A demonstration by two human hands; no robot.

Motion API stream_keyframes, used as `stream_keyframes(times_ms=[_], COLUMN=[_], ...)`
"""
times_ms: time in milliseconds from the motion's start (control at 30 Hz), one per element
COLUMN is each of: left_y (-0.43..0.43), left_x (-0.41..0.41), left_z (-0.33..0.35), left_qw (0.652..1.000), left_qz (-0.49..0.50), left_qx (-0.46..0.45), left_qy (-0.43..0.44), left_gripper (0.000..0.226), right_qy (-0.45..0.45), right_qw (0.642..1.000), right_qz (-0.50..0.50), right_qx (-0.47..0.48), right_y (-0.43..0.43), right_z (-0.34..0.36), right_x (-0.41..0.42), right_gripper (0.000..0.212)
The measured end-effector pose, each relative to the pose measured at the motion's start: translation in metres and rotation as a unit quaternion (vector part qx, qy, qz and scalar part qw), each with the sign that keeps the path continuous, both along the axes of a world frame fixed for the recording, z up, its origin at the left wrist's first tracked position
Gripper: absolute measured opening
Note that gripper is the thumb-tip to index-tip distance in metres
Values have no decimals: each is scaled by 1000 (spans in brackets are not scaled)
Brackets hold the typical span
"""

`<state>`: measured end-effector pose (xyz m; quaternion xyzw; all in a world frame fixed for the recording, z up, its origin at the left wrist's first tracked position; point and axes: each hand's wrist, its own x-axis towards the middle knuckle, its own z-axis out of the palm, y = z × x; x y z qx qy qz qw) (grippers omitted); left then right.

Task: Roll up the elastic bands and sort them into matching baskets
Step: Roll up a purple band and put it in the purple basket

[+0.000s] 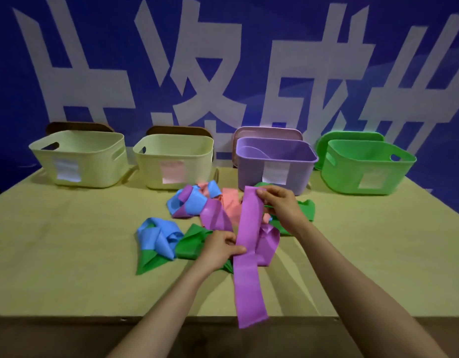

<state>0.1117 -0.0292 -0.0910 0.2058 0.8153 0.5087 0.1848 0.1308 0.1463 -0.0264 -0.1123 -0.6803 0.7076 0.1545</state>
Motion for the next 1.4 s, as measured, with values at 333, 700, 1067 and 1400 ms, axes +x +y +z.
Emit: stream_keyframes(times_ms=[333,700,1067,1400], left_y=[3,7,-2,-5], left_x=[22,20,23,31], left_z=[34,100,101,106], left_qw=[949,953,946,933], left_qz=[-16,79,37,73], left_qx=[-234,270,317,343], left_qy=[209,117,-50,-84], left_gripper=[64,12,17,9], right_qy=[36,124,170,188], right_qw=[997,984,975,955], right_qz=[32,21,16,-15], right_qx=[59,125,145,230], right_y=[-5,-30,-38,-47], right_z=[10,32,31,26], right_x=[11,48,66,67], right_gripper=[8,11,31,31])
